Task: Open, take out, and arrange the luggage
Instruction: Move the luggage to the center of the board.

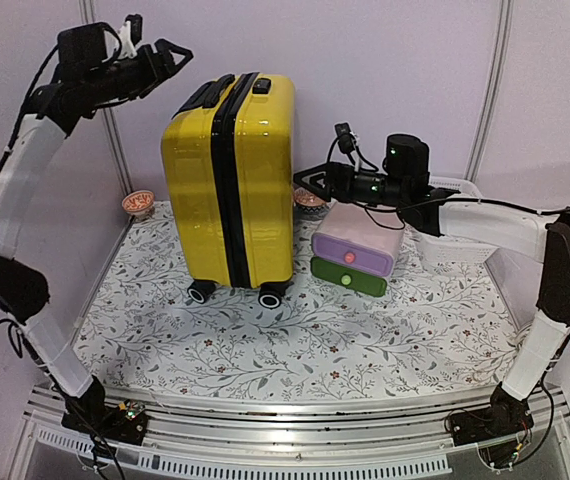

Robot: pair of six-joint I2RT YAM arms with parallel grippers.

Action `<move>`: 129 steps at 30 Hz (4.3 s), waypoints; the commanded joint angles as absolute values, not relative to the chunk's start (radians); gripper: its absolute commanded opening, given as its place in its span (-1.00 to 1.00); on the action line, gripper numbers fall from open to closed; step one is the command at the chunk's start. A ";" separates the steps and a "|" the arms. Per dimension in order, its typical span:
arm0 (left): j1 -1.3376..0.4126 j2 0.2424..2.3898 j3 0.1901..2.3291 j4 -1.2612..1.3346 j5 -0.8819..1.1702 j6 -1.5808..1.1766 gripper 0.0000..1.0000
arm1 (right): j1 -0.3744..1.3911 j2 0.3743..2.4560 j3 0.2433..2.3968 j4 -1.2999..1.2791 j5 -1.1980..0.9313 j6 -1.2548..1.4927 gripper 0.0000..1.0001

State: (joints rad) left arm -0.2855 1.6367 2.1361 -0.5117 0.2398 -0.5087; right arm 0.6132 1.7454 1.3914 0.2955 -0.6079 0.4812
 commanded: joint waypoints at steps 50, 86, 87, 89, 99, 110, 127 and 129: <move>-0.663 1.560 2.210 -1.046 -0.209 -0.326 -0.90 | 0.787 1.695 1.410 0.089 -0.331 0.205 0.97; -0.710 1.693 2.186 -0.999 -0.173 -0.264 -0.09 | 0.734 1.771 1.451 0.154 -0.400 0.344 0.99; -0.706 1.707 2.188 -0.973 -0.168 -0.261 -0.09 | 0.718 1.771 1.444 0.164 -0.412 0.371 0.98; -0.688 1.742 2.200 -0.929 -0.139 -0.256 -0.09 | 0.691 1.767 1.426 0.186 -0.433 0.404 0.98; -0.617 1.937 2.411 -0.923 -0.048 -0.232 -0.07 | 0.677 1.723 1.393 0.181 -0.432 0.387 0.98; -0.634 1.694 2.401 -0.852 -0.039 -0.247 -0.04 | 0.676 1.682 1.369 0.166 -0.410 0.347 0.99; -0.778 1.608 2.276 -1.252 -0.266 -0.379 -0.11 | 0.677 1.698 1.364 0.152 -0.454 0.341 0.99; -0.789 1.601 2.278 -1.272 -0.307 -0.393 -0.11 | 0.677 1.700 1.364 0.152 -0.463 0.341 0.99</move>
